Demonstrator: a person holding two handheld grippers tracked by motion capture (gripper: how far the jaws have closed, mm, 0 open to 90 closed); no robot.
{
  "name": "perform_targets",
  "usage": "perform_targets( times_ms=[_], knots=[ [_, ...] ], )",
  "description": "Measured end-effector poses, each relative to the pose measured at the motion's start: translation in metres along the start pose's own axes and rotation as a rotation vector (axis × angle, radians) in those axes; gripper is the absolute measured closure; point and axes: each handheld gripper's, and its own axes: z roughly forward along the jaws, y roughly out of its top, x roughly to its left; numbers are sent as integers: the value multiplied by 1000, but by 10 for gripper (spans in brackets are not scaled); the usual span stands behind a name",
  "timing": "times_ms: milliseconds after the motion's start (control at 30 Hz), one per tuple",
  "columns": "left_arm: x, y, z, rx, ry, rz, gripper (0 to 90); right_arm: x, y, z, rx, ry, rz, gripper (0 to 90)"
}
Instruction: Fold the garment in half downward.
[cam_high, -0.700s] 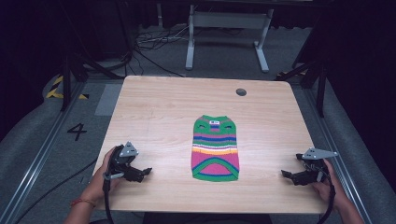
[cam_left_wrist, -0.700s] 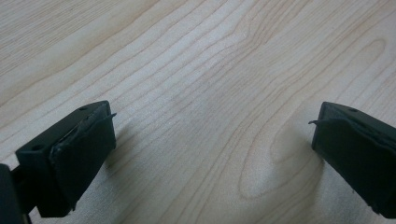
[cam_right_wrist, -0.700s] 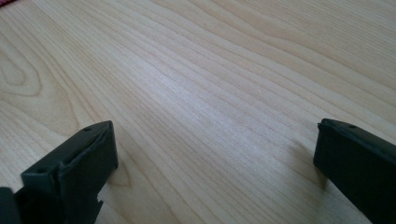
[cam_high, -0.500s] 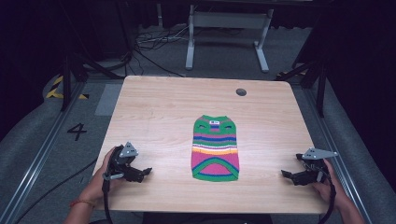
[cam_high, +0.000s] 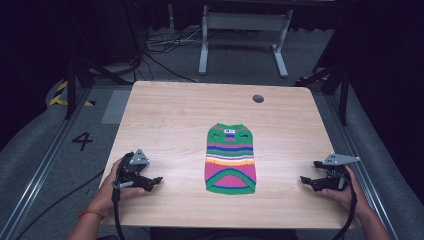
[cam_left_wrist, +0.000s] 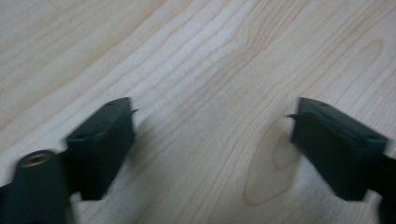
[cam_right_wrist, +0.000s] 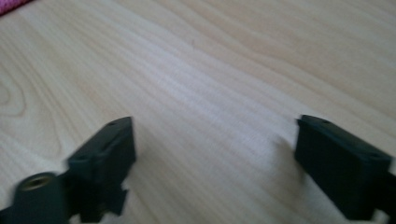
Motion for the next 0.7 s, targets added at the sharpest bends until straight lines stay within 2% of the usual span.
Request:
perform_targets(
  times_ms=[67,167,233,300,333,367,433,533,700],
  knots=[
    [2,6,2,-6,1,12,186,-3,4,1,3,8,2,204],
    [7,19,5,-32,-13,12,245,-4,15,2,-14,29,-8,273],
    [10,28,7,-45,-9,18,256,-3,22,3,-16,27,-20,293],
    [13,39,10,-67,-30,12,271,-1,34,5,-22,31,-35,319],
    [15,46,13,-69,-26,18,282,0,39,6,-22,34,-38,332],
    [15,46,13,-69,-26,18,284,0,39,6,-22,34,-38,332],
    [18,57,17,-86,-26,16,283,3,54,10,-27,35,-59,350],
    [20,73,23,-97,-30,36,291,6,74,17,-38,37,-78,373],
    [24,93,34,-86,-10,53,296,10,106,36,-49,41,-94,390]
  ],
)
